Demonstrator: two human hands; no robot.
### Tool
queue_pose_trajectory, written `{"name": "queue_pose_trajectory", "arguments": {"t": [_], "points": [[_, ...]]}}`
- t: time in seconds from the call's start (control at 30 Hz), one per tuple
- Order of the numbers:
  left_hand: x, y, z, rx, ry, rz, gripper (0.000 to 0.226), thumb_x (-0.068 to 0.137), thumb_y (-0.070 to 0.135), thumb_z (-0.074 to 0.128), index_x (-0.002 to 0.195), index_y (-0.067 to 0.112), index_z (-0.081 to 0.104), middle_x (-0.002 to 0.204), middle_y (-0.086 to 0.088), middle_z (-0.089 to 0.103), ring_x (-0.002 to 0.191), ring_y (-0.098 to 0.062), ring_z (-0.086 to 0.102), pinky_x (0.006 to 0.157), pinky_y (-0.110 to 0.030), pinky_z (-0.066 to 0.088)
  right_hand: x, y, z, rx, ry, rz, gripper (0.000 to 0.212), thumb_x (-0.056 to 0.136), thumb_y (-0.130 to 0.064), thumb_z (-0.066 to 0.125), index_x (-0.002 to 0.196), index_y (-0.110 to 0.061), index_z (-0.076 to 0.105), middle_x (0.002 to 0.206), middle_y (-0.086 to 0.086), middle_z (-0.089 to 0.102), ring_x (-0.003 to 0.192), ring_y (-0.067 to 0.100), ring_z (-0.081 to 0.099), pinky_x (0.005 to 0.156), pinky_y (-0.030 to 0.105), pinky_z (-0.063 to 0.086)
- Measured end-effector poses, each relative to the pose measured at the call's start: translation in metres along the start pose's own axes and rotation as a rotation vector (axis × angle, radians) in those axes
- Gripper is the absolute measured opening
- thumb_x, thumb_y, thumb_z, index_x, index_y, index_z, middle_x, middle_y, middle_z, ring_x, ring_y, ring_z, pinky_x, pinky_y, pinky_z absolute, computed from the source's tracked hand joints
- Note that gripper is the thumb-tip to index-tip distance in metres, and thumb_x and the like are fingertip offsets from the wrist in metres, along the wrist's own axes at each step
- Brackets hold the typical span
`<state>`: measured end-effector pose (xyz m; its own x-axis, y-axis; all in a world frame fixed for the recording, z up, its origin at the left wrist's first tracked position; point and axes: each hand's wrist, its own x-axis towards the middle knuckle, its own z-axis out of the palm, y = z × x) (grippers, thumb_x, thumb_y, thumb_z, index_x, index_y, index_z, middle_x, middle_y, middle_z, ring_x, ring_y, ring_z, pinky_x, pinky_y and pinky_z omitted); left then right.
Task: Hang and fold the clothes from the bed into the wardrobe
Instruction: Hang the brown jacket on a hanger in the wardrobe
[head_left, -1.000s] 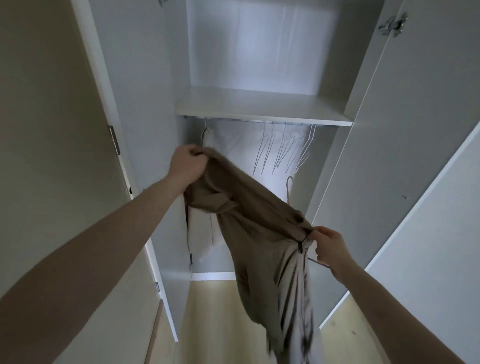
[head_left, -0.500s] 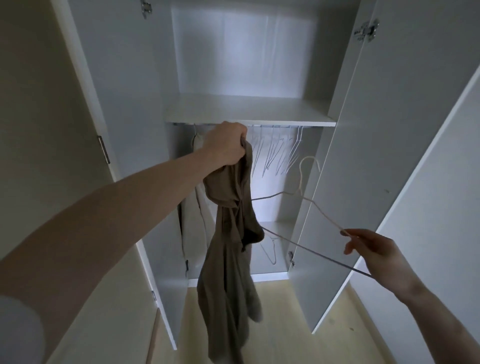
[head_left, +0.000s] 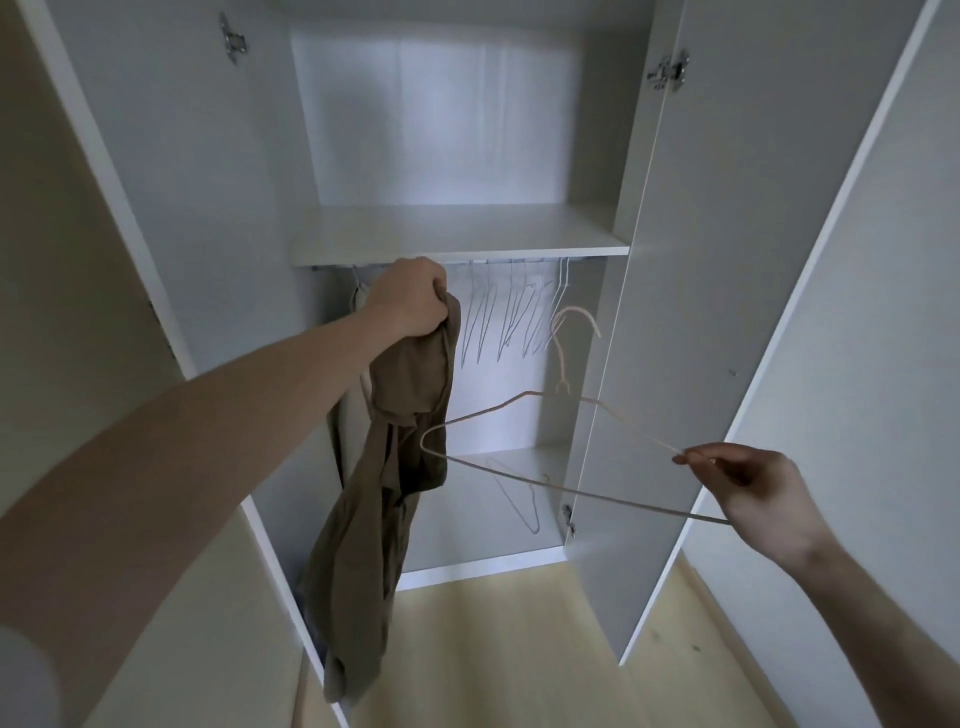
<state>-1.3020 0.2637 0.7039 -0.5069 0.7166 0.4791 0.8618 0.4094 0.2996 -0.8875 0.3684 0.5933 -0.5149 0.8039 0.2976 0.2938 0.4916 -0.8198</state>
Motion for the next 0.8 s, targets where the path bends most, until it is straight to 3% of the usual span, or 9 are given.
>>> {"name": "queue_pose_trajectory", "arguments": {"t": [0.07, 0.13, 0.27, 0.4, 0.47, 0.53, 0.63, 0.7, 0.8], "points": [[0.004, 0.003, -0.010, -0.032, 0.015, 0.016, 0.019, 0.079, 0.003, 0.056, 0.075, 0.015, 0.070, 0.079, 0.000, 0.063, 0.078, -0.024, 0.058, 0.068, -0.031, 0.042, 0.007, -0.001, 0.008, 0.014, -0.018, -0.025, 0.025, 0.098, -0.021, 0.068, 0.085, -0.037, 0.081, 0.060, 0.017, 0.051, 0.046, 0.012, 0.029, 0.045, 0.019, 0.027], [0.009, 0.007, -0.020, -0.060, 0.027, 0.020, 0.021, 0.078, 0.004, 0.053, 0.069, 0.019, 0.065, 0.079, 0.001, 0.062, 0.079, -0.025, 0.058, 0.069, -0.032, 0.046, 0.015, -0.003, 0.016, 0.015, -0.048, -0.055, 0.023, 0.099, -0.025, 0.067, 0.087, -0.040, 0.080, 0.069, 0.024, 0.058, 0.050, 0.015, 0.034, 0.050, 0.021, 0.028], [0.019, 0.021, -0.041, -0.201, 0.044, 0.002, 0.022, 0.077, 0.004, 0.050, 0.071, 0.016, 0.068, 0.080, -0.003, 0.067, 0.082, -0.023, 0.060, 0.074, -0.030, 0.049, 0.032, -0.011, 0.031, 0.002, -0.093, -0.135, 0.022, 0.100, -0.028, 0.065, 0.088, -0.039, 0.079, 0.054, -0.001, 0.038, 0.048, 0.011, 0.026, 0.046, 0.020, 0.022], [0.028, 0.043, -0.057, -0.571, -0.024, -0.144, 0.025, 0.085, 0.006, 0.046, 0.077, 0.008, 0.069, 0.076, -0.004, 0.063, 0.076, -0.020, 0.058, 0.066, -0.025, 0.045, 0.045, -0.018, 0.046, 0.042, -0.082, -0.166, 0.022, 0.102, -0.025, 0.063, 0.085, -0.032, 0.076, 0.052, -0.007, 0.035, 0.049, 0.009, 0.028, 0.047, 0.020, 0.024], [0.032, 0.053, -0.059, -0.809, -0.097, -0.297, 0.025, 0.093, 0.014, 0.049, 0.092, 0.008, 0.073, 0.086, -0.005, 0.071, 0.076, -0.020, 0.065, 0.069, -0.026, 0.054, 0.049, -0.018, 0.052, -0.038, -0.086, -0.184, 0.024, 0.103, -0.021, 0.060, 0.084, -0.031, 0.071, 0.052, -0.008, 0.042, 0.049, 0.010, 0.035, 0.049, 0.025, 0.030], [0.034, 0.061, -0.059, -0.983, -0.172, -0.405, 0.022, 0.098, 0.017, 0.047, 0.097, 0.011, 0.069, 0.094, -0.007, 0.072, 0.078, -0.019, 0.068, 0.069, -0.027, 0.056, 0.052, -0.018, 0.056, -0.149, -0.120, -0.201, 0.029, 0.105, -0.013, 0.053, 0.088, -0.033, 0.065, 0.064, -0.012, 0.061, 0.054, 0.014, 0.052, 0.055, 0.031, 0.044], [0.033, 0.070, -0.061, -1.142, -0.235, -0.474, 0.023, 0.100, 0.014, 0.043, 0.092, 0.012, 0.065, 0.077, -0.003, 0.072, 0.058, -0.012, 0.070, 0.056, -0.020, 0.055, 0.055, -0.017, 0.062, -0.107, -0.136, -0.131, 0.036, 0.105, -0.004, 0.046, 0.094, -0.032, 0.067, 0.076, -0.005, 0.065, 0.066, 0.024, 0.056, 0.064, 0.036, 0.045], [0.034, 0.074, -0.062, -1.156, -0.275, -0.482, 0.021, 0.099, 0.018, 0.048, 0.094, 0.012, 0.067, 0.074, -0.002, 0.075, 0.062, -0.014, 0.073, 0.059, -0.024, 0.058, 0.054, -0.015, 0.061, -0.074, -0.099, -0.093, 0.033, 0.105, -0.014, 0.050, 0.087, -0.032, 0.071, 0.067, 0.002, 0.056, 0.059, 0.017, 0.047, 0.061, 0.033, 0.037], [0.039, 0.078, -0.068, -1.040, -0.306, -0.474, 0.020, 0.096, 0.026, 0.052, 0.099, 0.014, 0.068, 0.089, -0.005, 0.075, 0.081, -0.022, 0.072, 0.072, -0.030, 0.058, 0.054, -0.018, 0.047, -0.199, -0.045, -0.161, 0.035, 0.101, -0.046, 0.056, 0.075, -0.028, 0.070, 0.055, 0.002, 0.049, 0.049, 0.009, 0.041, 0.056, 0.028, 0.035]]}}
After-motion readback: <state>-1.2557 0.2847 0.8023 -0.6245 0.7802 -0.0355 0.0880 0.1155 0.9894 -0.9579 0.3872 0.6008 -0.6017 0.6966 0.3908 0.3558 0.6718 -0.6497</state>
